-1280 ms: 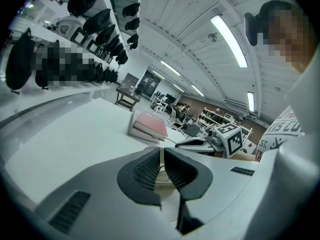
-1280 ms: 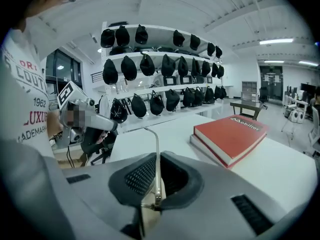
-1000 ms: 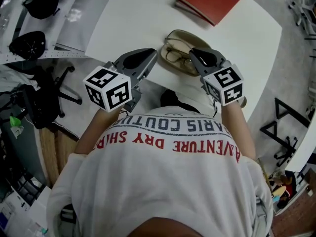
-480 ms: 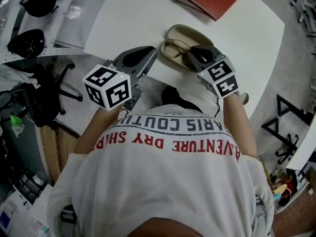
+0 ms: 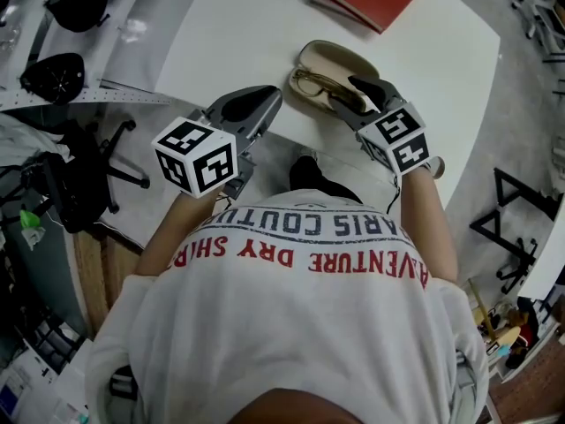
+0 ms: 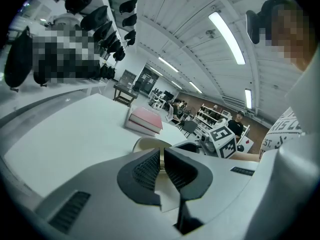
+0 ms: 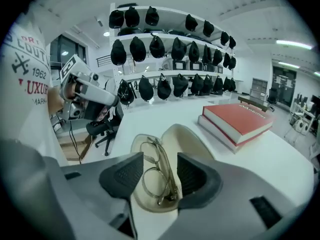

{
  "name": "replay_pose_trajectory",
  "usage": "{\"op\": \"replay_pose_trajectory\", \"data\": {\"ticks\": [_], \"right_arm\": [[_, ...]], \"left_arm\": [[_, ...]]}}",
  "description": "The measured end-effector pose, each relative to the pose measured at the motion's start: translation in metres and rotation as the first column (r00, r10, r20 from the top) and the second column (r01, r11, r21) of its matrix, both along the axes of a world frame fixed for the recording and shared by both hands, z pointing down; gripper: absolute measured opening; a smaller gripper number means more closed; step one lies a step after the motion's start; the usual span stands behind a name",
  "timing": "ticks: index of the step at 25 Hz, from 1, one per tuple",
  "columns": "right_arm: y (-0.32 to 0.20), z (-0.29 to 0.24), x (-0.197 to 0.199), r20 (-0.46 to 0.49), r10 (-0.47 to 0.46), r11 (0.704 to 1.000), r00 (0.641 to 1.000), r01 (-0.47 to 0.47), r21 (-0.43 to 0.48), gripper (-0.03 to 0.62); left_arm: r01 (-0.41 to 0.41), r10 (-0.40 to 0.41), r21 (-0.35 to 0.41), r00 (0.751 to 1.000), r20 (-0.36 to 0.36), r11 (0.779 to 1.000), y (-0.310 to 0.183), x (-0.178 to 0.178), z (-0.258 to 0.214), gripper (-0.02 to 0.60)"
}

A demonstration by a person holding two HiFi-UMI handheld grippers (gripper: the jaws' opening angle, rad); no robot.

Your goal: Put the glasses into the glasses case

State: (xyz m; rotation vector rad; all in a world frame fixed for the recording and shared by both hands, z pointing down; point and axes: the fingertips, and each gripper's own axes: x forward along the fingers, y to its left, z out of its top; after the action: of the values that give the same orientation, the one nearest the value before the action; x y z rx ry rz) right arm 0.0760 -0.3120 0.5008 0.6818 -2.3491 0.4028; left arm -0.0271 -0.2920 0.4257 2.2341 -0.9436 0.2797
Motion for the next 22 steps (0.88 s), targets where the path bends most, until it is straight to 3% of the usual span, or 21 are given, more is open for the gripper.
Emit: {"op": "replay_pose_trajectory", "data": {"ticks": [3,7,13,22], "right_arm": [[0.007,-0.025,0.004,0.065,0.051,0.998,0.997,-0.053,0.025,0.196],[0.03,-0.074,0.01,0.237,0.124,0.99,0.964,-0.137,0.041,0.19],[0.082,-0.144,0.014,0.434,0.156,0.974,0.887,-0.211,0.081,0.075],[0.129,-0.209,0.015,0.509,0.142,0.927,0.849,-0.294,0.233,0.025]], "left_arm": [[-0.027,0.028,0.025,1.0,-0.014,0.999,0.006,0.004,-0.01,0.046],[-0.08,0.083,0.071,0.996,-0.041,0.994,0.02,0.016,-0.028,0.046],[-0.145,0.161,0.162,0.983,-0.087,0.976,0.056,0.038,-0.068,0.046],[-0.188,0.231,0.269,0.963,-0.141,0.945,0.098,0.044,-0.117,0.046]]}}
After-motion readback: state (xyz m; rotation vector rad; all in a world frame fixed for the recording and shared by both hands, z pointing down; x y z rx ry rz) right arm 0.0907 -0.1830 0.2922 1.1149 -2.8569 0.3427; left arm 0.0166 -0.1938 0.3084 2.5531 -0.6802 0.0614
